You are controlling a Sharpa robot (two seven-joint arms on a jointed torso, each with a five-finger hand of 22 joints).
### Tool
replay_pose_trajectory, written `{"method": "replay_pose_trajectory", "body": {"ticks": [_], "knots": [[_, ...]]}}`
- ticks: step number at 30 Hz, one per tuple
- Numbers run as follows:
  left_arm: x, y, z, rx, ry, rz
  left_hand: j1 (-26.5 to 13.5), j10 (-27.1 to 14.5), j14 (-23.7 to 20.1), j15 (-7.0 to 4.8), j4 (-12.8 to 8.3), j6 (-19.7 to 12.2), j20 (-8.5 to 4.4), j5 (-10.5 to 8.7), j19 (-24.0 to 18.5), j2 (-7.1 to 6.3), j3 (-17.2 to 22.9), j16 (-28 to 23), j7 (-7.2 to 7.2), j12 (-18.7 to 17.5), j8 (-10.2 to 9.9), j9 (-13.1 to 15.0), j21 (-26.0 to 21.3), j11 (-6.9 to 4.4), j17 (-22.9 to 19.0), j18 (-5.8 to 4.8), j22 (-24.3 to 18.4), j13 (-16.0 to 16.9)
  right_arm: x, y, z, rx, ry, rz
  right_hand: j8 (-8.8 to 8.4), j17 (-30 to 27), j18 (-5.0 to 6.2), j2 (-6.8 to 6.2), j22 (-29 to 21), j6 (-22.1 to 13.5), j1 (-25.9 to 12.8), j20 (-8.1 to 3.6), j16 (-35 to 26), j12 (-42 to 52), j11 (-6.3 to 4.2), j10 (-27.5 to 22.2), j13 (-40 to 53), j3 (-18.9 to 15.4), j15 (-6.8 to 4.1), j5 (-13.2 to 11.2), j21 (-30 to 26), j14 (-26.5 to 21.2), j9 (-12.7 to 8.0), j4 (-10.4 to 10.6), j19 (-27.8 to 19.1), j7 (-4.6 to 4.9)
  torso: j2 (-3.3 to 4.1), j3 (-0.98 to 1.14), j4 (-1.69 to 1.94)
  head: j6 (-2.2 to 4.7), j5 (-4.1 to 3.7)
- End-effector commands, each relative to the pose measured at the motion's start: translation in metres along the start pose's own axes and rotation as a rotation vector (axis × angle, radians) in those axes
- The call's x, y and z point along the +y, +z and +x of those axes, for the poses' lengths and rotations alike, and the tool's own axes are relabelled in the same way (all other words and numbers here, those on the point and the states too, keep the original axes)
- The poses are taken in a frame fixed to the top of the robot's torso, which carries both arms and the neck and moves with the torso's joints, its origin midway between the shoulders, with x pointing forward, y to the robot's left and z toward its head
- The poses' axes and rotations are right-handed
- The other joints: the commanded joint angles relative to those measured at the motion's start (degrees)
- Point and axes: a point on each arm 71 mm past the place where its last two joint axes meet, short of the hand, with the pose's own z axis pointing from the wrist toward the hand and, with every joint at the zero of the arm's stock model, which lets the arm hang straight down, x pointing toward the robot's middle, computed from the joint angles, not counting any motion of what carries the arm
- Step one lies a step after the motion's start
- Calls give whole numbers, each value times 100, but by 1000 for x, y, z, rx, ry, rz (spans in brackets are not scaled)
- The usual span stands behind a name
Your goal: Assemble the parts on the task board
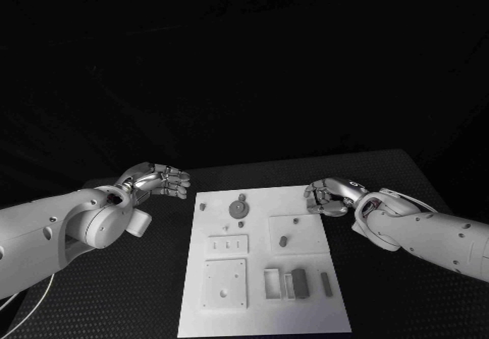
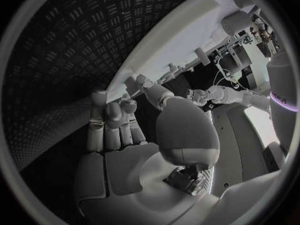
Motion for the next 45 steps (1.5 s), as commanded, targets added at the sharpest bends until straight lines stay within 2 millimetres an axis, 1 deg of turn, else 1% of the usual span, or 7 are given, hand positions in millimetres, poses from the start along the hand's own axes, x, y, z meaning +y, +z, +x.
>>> {"method": "replay_pose_trajectory", "body": {"ticks": [1, 6, 15, 24, 31, 37, 45], "knots": [[-1, 0, 2, 17, -1, 12, -35, 31, 28, 18, -1, -10, 16, -2, -4, -20, 0, -22, 26, -22, -34, 6, -26, 3, 9, 79, 9, 10, 1, 0, 0, -1, -11, -5, 45, -5, 94, 79, 96, 1050, -7, 0, 40, 7, -151, -216, -9, -12, -38, 34, 36, 3, 10, -5, 41, -86, 0, -2, 1, -9, -9], [-1, 1, 2, 18, -1, 12, -35, 31, 28, 18, -1, -10, 16, -2, -4, -19, 0, -24, 26, -24, -34, 6, -27, 3, 11, 79, 10, 12, 2, 0, 1, 6, -15, -10, 83, -6, 94, 116, 98, 1155, -33, -6, 43, 8, -186, -191, -15, -16, -66, 34, 43, 14, 42, 14, 51, -127, -1, -1, 4, -22, -13], [-1, 0, 2, 17, -1, 11, -34, 30, 29, 18, -1, -11, 16, -2, -4, -18, 1, -28, 26, -26, -34, 7, -29, 3, 15, 79, 11, 16, 1, 1, 2, 17, -24, -10, 152, -8, 94, 291, 100, 1342, -87, -22, 54, 2, -277, -104, -39, -9, -145, 33, 67, 55, 123, 74, 87, -225, -3, -1, -2, -38, -9], [-1, 0, 2, 15, 0, 10, -35, 30, 30, 18, 0, -12, 16, -2, -4, -17, 0, -33, 26, -29, -35, 8, -31, 3, 20, 79, 13, 20, 3, 2, 5, 28, -21, -12, 156, -8, 94, 307, 100, 1359, -98, -27, 57, 0, -290, -84, -44, -13, -159, 34, 72, 66, 137, 71, 96, -238, -4, -1, 3, -55, -5], [-1, 0, 1, 15, 0, 9, -36, 30, 30, 18, 0, -12, 17, -2, -4, -17, 0, -36, 26, -31, -36, 8, -32, 4, 23, 79, 14, 23, 2, 2, 5, 34, -25, -9, 159, -8, 94, 373, 99, 1374, -87, -35, 60, -4, -305, -64, -48, -2, -174, 35, 77, 78, 157, 49, 105, -252, -4, -3, -2, -68, -8], [-1, 0, 2, 16, 0, 8, -39, 30, 31, 19, 2, -12, 17, -2, -4, -16, -1, -38, 27, -32, -36, 9, -33, 4, 25, 79, 14, 25, 1, 2, 5, 35, -33, -1, 174, -7, 94, 420, 99, 1401, -99, -40, 66, 0, -318, -38, -49, -8, -186, 34, 84, 93, 182, 32, 119, -265, -3, 1, -2, -81, -11], [0, 0, 2, 16, 0, 7, -40, 30, 32, 19, 3, -13, 17, -2, -3, -16, -1, -41, 27, -34, -37, 9, -34, 4, 29, 79, 16, 29, -2, 1, 5, 42, -36, 15, 171, -8, 94, 407, 98, 1396, -110, -43, 65, -2, -322, -28, -50, -16, -193, 33, 86, 98, 192, 11, 124, -268, -4, 2, -1, -87, -15]]}}
